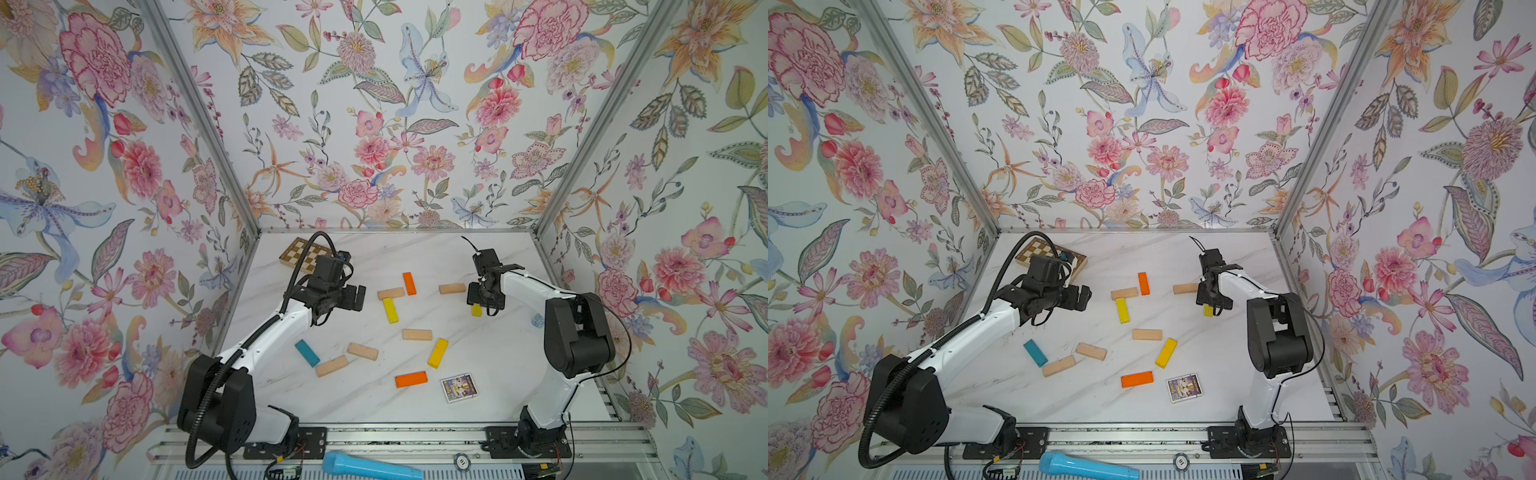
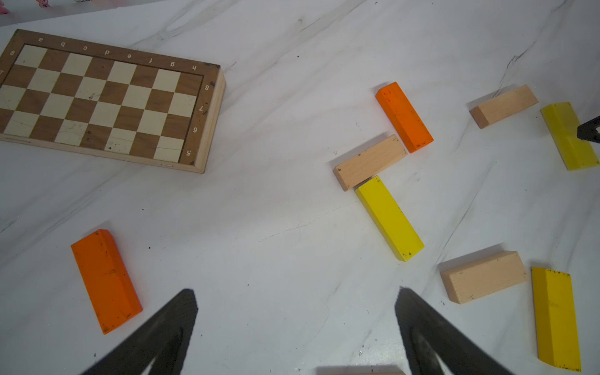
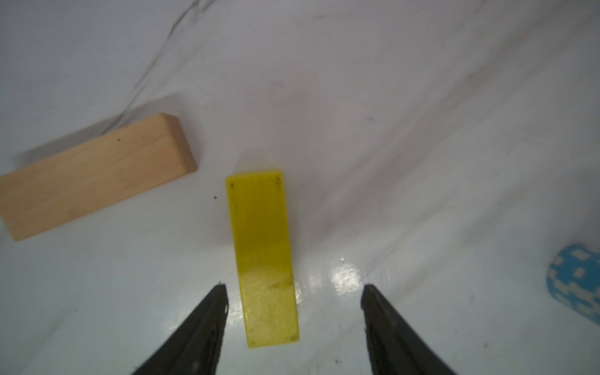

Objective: Assemble the number 6 with building blocks
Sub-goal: Pick up the building block from the center of the board.

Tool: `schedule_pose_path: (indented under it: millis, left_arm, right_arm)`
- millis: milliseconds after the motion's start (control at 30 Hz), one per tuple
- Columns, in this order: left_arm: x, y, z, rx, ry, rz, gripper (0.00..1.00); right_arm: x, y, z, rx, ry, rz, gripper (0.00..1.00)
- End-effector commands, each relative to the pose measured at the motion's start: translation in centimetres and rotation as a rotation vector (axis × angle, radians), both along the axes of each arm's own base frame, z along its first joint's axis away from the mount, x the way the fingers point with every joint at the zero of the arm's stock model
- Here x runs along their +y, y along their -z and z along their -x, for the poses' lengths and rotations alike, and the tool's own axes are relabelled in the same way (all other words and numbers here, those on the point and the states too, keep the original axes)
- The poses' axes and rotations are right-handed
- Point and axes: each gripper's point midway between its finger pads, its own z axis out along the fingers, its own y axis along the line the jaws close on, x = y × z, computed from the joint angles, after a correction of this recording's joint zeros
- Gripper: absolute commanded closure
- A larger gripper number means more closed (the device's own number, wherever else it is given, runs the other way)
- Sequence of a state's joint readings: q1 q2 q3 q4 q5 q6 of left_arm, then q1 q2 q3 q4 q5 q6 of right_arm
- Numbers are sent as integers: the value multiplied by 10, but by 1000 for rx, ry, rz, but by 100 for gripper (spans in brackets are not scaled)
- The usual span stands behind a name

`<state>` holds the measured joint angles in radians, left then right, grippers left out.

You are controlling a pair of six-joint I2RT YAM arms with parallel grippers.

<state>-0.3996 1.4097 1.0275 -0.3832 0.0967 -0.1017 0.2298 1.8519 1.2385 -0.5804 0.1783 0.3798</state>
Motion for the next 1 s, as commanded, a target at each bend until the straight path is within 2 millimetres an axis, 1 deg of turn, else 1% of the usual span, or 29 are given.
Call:
schedule_pose_path:
  millis: [0, 133, 200, 300, 500, 567, 633, 700, 767, 867, 967]
  left_arm:
    - [2, 6, 1, 19, 7, -43, 1]
    - [3, 9, 0, 26, 5, -56, 1]
    - [4, 9, 0, 25, 3, -63, 1]
    - [5, 9, -1, 22, 1, -70, 1]
    - [6, 10, -2, 20, -3, -75, 1]
    - [6, 10, -2, 19, -2, -74, 1]
    - [6, 10, -2, 20, -2, -72, 1]
    - [5, 11, -2, 22, 0, -71, 1]
    - [4, 12, -2, 28, 2, -70, 1]
    - [4, 13, -2, 32, 4, -68, 1]
    - [5, 13, -2, 32, 0, -73, 1]
  right_arm:
    - [12, 2, -2, 23, -55, -30, 37]
    - [12, 11, -1, 50, -70, -34, 47]
    - [12, 15, -1, 61, -82, -33, 54]
    - [12, 16, 0, 64, -87, -30, 62]
    - [14, 11, 3, 56, -109, -35, 67]
    - [13, 8, 3, 49, -111, -28, 70]
    - [14, 6, 4, 44, -116, -27, 70]
    - [14, 6, 5, 45, -122, -24, 67]
    - [14, 8, 6, 51, -124, -22, 67]
    - [15, 13, 5, 60, -125, -19, 58]
    - [13, 18, 5, 70, -126, -13, 57]
